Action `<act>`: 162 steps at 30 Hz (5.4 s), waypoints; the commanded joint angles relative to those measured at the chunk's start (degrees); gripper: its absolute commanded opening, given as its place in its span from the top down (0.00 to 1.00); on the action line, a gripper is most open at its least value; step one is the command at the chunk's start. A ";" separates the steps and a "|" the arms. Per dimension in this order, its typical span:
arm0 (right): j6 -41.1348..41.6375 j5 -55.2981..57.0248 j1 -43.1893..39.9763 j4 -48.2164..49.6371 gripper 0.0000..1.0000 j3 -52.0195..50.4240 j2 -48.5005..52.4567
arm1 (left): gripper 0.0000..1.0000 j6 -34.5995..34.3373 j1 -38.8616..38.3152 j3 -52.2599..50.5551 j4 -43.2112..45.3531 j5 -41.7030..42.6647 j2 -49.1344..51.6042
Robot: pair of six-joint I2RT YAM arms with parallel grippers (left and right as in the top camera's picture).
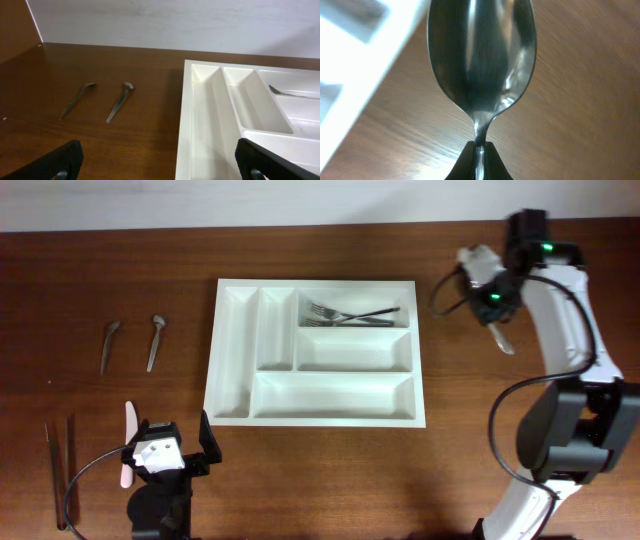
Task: Pack container
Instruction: 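Carry the held spoon with the right gripper over the tray, then lower the spoon into the middle right compartment and release, then move the right gripper back over the last silver spoon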
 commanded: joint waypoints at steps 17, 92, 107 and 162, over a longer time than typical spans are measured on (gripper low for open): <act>-16.57 -5.68 26.95 -0.74 0.96 1.66 0.31 | 0.01 0.68 -0.17 -0.26 0.11 0.42 -0.39; -31.76 -6.56 27.28 -2.56 0.86 1.55 8.02 | 0.01 0.68 -0.15 -0.26 0.11 0.42 -0.39; -11.91 11.15 25.75 -4.28 0.01 14.29 6.64 | 0.01 0.68 -0.17 -0.26 0.11 0.42 -0.39; 0.59 -2.84 -34.16 -7.74 0.01 -6.36 0.39 | 0.01 0.68 -0.15 -0.26 0.13 0.42 -0.39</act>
